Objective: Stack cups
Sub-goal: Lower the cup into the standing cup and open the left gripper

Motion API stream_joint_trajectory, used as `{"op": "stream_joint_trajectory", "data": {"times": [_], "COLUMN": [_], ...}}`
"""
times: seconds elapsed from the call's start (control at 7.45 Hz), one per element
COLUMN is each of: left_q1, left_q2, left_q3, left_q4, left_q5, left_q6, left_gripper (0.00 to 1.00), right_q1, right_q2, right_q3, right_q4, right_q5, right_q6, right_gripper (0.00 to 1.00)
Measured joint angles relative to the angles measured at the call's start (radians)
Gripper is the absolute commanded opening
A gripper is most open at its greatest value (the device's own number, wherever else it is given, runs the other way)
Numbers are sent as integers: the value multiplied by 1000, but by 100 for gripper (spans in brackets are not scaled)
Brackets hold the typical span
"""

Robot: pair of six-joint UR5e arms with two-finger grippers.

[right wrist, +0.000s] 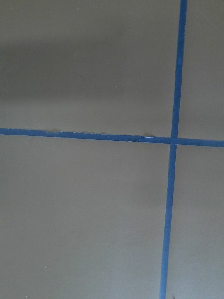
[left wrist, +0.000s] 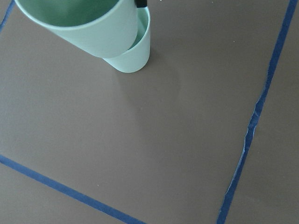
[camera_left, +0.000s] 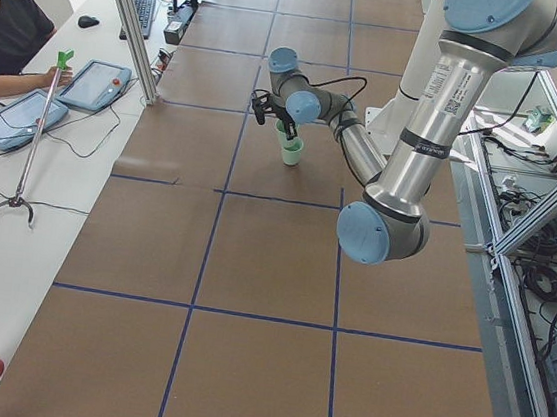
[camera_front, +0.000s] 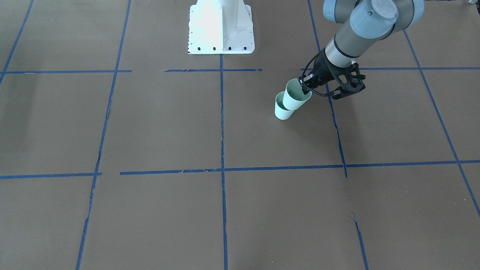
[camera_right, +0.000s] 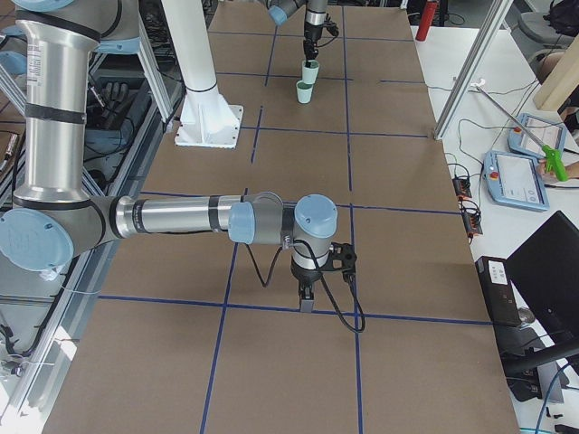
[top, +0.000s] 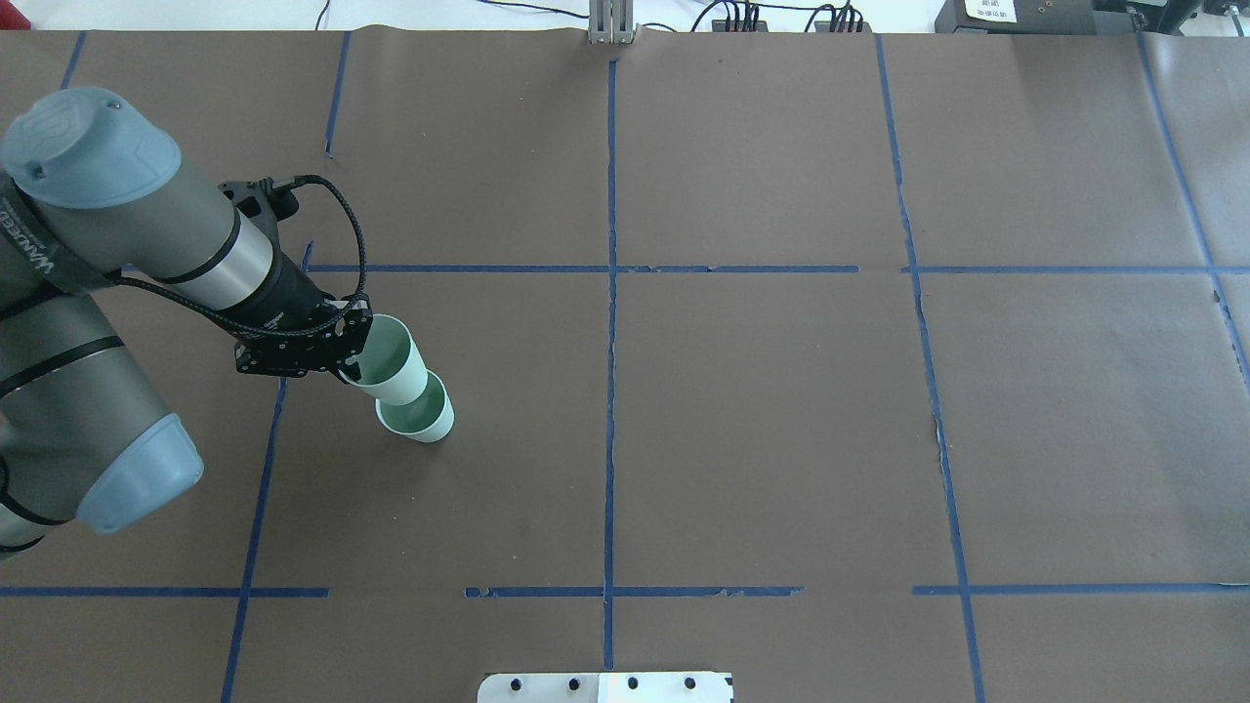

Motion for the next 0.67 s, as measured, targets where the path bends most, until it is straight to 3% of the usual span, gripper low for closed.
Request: {"op": "stream_joint_trajectory", "data": {"times": [0.4,0.54,0.67], "left_q1": [27,30,32], "left_q2": [-3,-3,-2], "left_q3": [9,9,10], "left_q4": [-1,-1,-2], "left_q5": [0,0,0], "left_q6": [-1,-1,0], "left_gripper": [0,82,100], "right_q1": [0,0,0], "right_q2": [0,0,0], "right_q3": [0,0,0], "right_q4": [0,0,0], "right_q5": [0,0,0], "right_q6": [0,0,0], "right_gripper": [100,100,100]}}
